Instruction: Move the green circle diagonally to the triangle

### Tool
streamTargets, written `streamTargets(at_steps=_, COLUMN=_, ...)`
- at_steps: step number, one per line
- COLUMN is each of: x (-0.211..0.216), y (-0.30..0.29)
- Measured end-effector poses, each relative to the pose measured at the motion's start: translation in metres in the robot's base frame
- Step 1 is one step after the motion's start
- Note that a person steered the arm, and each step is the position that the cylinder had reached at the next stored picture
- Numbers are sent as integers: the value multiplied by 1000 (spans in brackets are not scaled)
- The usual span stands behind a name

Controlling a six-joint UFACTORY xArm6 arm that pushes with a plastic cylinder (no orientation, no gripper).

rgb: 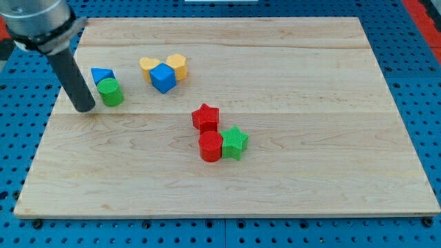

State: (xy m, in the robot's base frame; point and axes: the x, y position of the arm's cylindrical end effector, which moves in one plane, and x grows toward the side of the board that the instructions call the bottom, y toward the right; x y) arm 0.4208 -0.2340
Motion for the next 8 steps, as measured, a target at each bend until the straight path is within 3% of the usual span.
streamTargets(at_steps=1, x=-15, y=47)
streamTargets(at_steps=3, x=11, y=95)
streamTargets(at_steps=5, x=-60, y=50)
streamTargets(at_steps=7, x=-83, y=69)
streamTargets(at_steps=8, x=-120, y=66)
